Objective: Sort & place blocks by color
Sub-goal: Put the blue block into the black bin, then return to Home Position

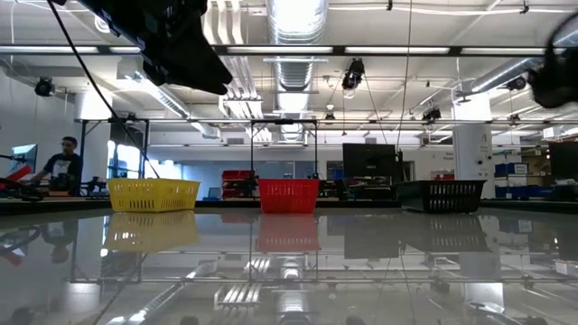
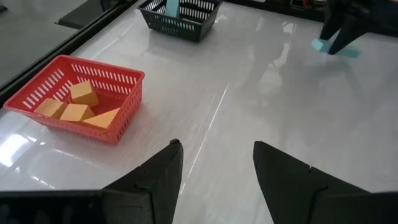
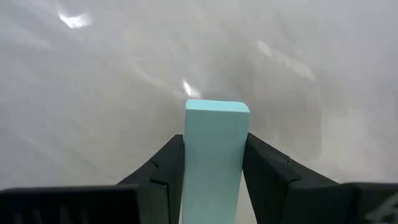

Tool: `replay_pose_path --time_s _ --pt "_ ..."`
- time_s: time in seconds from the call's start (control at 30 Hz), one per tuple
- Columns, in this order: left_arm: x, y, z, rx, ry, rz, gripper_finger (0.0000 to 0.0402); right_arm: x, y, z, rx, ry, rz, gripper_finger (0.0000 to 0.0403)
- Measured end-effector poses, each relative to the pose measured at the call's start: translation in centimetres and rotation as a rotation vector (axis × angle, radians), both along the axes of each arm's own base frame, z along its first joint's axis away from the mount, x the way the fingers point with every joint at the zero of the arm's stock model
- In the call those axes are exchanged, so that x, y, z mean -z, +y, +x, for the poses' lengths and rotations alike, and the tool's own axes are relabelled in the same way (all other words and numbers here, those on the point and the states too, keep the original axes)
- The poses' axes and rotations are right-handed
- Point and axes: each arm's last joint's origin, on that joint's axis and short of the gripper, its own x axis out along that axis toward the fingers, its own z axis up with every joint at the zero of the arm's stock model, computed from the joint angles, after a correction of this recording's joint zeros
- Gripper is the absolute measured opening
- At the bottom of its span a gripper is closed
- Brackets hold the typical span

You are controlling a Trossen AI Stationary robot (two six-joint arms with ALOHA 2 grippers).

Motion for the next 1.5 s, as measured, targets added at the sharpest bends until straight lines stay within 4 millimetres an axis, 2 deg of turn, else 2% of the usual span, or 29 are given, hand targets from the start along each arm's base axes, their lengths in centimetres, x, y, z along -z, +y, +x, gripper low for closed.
replay_pose_path --time_s 0.1,0.23,0.37,0.47,0.57,0.73,0.9,1.0,1.23,1.37,1.5 --pt "-0.2 0.0 0.1 0.0 -0.019 -0.004 0.018 -1.3 -1.1 1.8 -0.066 -0.127 -0.157 0.0118" --pt "-0.4 -0.1 0.3 0.001 -0.048 -0.007 0.018 -2.5 -3.4 4.0 -0.141 -0.229 -0.459 0.0118" --pt "-0.4 0.0 0.3 -0.003 -0.05 -0.006 0.018 -3.2 -6.7 5.1 -0.094 -0.223 -0.849 0.0118" --pt "-0.4 0.0 0.3 -0.008 -0.051 -0.007 0.018 -3.5 -9.9 5.7 -0.022 -0.122 -1.032 0.0118" --pt "-0.4 0.0 0.3 -0.009 -0.051 -0.008 0.018 -3.5 -13.8 6.1 0.083 0.006 -1.048 0.0118" --pt "-0.4 0.0 0.2 -0.013 -0.051 -0.005 0.018 -3.0 -20.4 5.7 0.142 0.188 -0.845 0.0118" --pt "-0.4 0.0 0.2 -0.015 -0.049 -0.003 0.018 -2.8 -24.5 5.0 0.141 0.177 -0.637 0.0134" --pt "-0.4 0.0 0.2 -0.014 -0.048 -0.002 0.018 -2.7 -25.4 4.7 0.145 0.171 -0.605 0.0156" --pt "-0.4 0.0 0.2 -0.014 -0.048 -0.001 0.018 -2.7 -25.4 4.6 0.141 0.175 -0.601 0.0176" --pt "-0.4 0.0 0.2 -0.013 -0.046 0.002 0.018 -2.9 -24.5 5.0 0.109 0.152 -0.604 0.0178" --pt "-0.3 0.0 0.1 -0.004 -0.027 0.019 0.018 -3.4 -22.5 6.0 0.046 0.072 -0.629 0.0178"
